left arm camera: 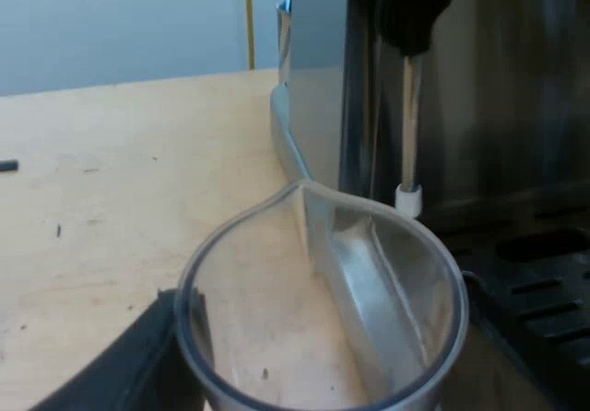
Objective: Pour the beans into the coffee machine
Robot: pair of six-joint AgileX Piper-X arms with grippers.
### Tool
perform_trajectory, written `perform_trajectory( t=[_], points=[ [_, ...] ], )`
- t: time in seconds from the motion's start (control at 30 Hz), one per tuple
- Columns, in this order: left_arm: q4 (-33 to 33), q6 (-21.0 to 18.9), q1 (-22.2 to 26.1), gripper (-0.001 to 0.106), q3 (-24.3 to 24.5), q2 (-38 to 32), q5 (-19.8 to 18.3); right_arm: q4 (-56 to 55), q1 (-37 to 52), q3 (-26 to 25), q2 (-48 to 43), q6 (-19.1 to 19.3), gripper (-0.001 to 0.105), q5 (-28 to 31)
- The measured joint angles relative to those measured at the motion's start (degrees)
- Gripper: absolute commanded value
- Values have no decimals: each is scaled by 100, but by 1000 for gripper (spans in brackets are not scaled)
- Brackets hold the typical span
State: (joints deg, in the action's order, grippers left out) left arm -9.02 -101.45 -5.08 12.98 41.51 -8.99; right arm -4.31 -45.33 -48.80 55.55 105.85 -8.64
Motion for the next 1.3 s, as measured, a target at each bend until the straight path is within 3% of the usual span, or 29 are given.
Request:
perform_trajectory(
  t=[0.07, 0.17, 0.27, 0.43, 0.6, 0.73, 1.03, 1.3],
  points=[
    [311, 0, 0, 34, 0, -420, 0, 101, 0, 0, 0, 0, 79, 0],
    [1292, 0, 0, 34, 156, -1034, -11, 169, 0, 0, -42, 0, 79, 0],
    [2284, 69, 0, 34, 505, -1334, -23, 169, 0, 0, -156, 0, 79, 0],
    [3134, 422, 0, 34, 1051, -1490, -37, 177, 0, 0, -320, 0, 79, 0],
    [3508, 461, 0, 34, 1475, -1490, -37, 191, 0, 0, -717, 0, 79, 137],
    [3596, 461, 0, 34, 2160, -1492, -37, 212, 0, 0, -1067, 0, 79, 269],
    [3764, 461, 0, 34, 3096, -1491, -37, 1324, 0, 0, -1429, 0, 79, 1686],
    [3777, 461, -24, 34, 3847, -1011, -86, 1928, 0, 0, -1428, 0, 79, 1745]
  ],
)
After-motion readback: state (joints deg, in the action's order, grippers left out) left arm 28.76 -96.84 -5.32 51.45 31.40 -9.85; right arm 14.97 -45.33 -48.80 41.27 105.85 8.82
